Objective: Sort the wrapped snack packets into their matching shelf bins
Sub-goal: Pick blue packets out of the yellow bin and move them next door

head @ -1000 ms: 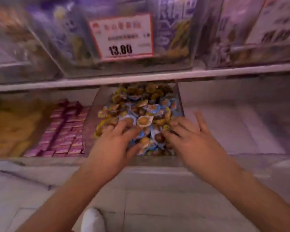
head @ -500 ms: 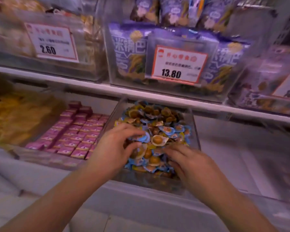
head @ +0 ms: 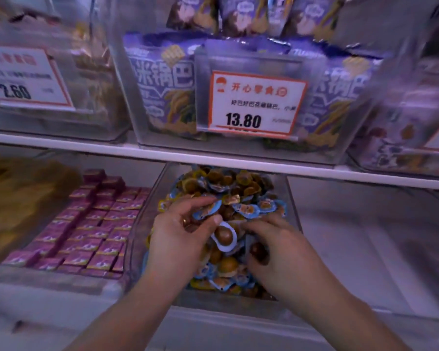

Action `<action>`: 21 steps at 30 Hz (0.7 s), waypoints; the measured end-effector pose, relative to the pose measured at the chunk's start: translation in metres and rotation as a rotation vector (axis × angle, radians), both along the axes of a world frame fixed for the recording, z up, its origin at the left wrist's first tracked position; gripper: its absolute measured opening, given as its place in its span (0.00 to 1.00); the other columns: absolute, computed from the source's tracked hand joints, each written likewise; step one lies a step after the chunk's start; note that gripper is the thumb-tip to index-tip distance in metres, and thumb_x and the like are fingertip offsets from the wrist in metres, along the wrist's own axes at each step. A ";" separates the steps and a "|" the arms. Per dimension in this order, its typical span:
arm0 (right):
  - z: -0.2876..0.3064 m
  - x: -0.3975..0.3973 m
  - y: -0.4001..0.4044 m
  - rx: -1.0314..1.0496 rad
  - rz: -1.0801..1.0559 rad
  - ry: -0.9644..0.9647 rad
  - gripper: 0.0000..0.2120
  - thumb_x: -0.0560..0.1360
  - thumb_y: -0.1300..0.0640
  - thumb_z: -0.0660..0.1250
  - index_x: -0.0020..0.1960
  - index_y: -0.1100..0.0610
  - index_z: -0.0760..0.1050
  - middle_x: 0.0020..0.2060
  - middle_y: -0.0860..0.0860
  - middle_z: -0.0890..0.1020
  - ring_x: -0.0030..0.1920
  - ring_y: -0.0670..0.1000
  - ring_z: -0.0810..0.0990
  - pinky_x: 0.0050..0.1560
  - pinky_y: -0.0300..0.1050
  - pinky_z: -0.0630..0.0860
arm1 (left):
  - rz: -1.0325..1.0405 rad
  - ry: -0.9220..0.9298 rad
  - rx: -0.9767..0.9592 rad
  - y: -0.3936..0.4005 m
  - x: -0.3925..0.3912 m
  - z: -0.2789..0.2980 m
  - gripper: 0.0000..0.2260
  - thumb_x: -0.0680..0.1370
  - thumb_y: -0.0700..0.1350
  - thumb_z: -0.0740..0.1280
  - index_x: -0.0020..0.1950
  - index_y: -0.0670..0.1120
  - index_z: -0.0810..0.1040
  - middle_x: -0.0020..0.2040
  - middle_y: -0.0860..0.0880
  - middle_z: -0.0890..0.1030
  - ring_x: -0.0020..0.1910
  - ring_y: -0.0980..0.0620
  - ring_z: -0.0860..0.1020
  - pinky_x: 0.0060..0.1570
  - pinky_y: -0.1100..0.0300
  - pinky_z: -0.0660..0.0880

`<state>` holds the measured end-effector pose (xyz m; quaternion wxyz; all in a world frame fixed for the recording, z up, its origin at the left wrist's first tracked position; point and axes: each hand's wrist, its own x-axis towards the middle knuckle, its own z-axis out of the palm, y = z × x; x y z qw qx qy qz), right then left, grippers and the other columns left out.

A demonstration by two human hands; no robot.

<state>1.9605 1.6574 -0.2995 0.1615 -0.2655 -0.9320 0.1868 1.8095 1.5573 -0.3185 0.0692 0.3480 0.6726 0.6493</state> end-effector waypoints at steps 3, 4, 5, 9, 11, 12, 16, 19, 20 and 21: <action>0.007 -0.003 -0.010 -0.437 -0.237 0.428 0.15 0.73 0.56 0.69 0.59 0.47 0.81 0.49 0.46 0.84 0.46 0.39 0.81 0.46 0.29 0.76 | 0.045 -0.141 0.113 0.000 0.008 0.006 0.13 0.71 0.40 0.77 0.50 0.56 0.84 0.44 0.58 0.86 0.44 0.59 0.84 0.41 0.69 0.77; 0.011 -0.005 -0.015 -0.772 -0.298 0.603 0.11 0.75 0.57 0.68 0.56 0.50 0.82 0.44 0.50 0.86 0.42 0.42 0.84 0.39 0.35 0.79 | 0.064 -0.153 0.137 0.001 0.013 0.009 0.13 0.71 0.41 0.77 0.50 0.57 0.84 0.44 0.58 0.86 0.44 0.59 0.84 0.42 0.68 0.78; 0.016 -0.007 -0.019 -1.139 -0.305 0.727 0.10 0.77 0.56 0.66 0.56 0.54 0.82 0.44 0.54 0.87 0.41 0.47 0.85 0.36 0.41 0.80 | 0.071 -0.139 0.151 0.002 0.020 0.011 0.13 0.71 0.42 0.77 0.50 0.58 0.84 0.45 0.57 0.86 0.46 0.59 0.84 0.44 0.66 0.78; 0.026 -0.003 -0.036 -1.713 -0.094 0.842 0.21 0.79 0.44 0.62 0.56 0.59 0.83 0.54 0.60 0.84 0.53 0.56 0.85 0.52 0.55 0.80 | -0.029 0.265 0.044 0.002 0.051 0.014 0.12 0.75 0.47 0.72 0.55 0.62 0.80 0.53 0.63 0.81 0.56 0.65 0.77 0.55 0.70 0.72; 0.026 0.003 -0.039 -1.524 -0.112 0.866 0.16 0.79 0.48 0.64 0.56 0.58 0.82 0.55 0.62 0.83 0.57 0.60 0.83 0.57 0.59 0.76 | -0.112 0.526 -0.076 0.002 0.060 0.014 0.11 0.80 0.53 0.63 0.61 0.59 0.79 0.57 0.64 0.79 0.63 0.61 0.73 0.62 0.62 0.70; 0.025 0.009 -0.038 -1.447 -0.148 0.883 0.12 0.78 0.53 0.66 0.56 0.57 0.81 0.54 0.62 0.84 0.57 0.60 0.83 0.55 0.60 0.77 | -0.164 0.624 -0.114 0.001 0.063 0.013 0.14 0.82 0.54 0.59 0.64 0.57 0.77 0.60 0.62 0.78 0.66 0.57 0.71 0.65 0.57 0.69; 0.023 0.046 -0.020 -1.228 -0.175 0.941 0.11 0.72 0.60 0.71 0.54 0.53 0.82 0.45 0.56 0.86 0.45 0.54 0.85 0.35 0.43 0.80 | -0.433 0.665 -0.161 -0.004 0.070 0.006 0.21 0.83 0.59 0.53 0.76 0.56 0.66 0.75 0.61 0.65 0.76 0.54 0.62 0.72 0.63 0.59; 0.016 0.073 0.013 -0.918 -0.293 0.906 0.10 0.75 0.63 0.70 0.54 0.54 0.81 0.38 0.58 0.84 0.39 0.56 0.82 0.26 0.41 0.70 | -0.387 0.488 -0.170 -0.001 0.057 0.002 0.20 0.82 0.59 0.57 0.73 0.58 0.69 0.72 0.64 0.67 0.72 0.61 0.66 0.68 0.68 0.63; 0.011 0.080 0.028 -0.805 -0.334 0.838 0.11 0.75 0.63 0.70 0.56 0.54 0.80 0.38 0.57 0.84 0.39 0.55 0.83 0.26 0.41 0.72 | -0.321 0.523 -0.190 0.002 0.049 0.000 0.18 0.81 0.57 0.60 0.70 0.56 0.73 0.70 0.63 0.70 0.70 0.61 0.69 0.67 0.65 0.66; 0.005 0.086 0.041 -0.708 -0.370 0.750 0.12 0.75 0.63 0.70 0.58 0.54 0.80 0.39 0.55 0.85 0.40 0.53 0.84 0.29 0.42 0.75 | -0.269 0.566 -0.229 0.006 0.041 -0.002 0.17 0.80 0.54 0.62 0.68 0.55 0.75 0.68 0.61 0.71 0.67 0.60 0.71 0.66 0.61 0.69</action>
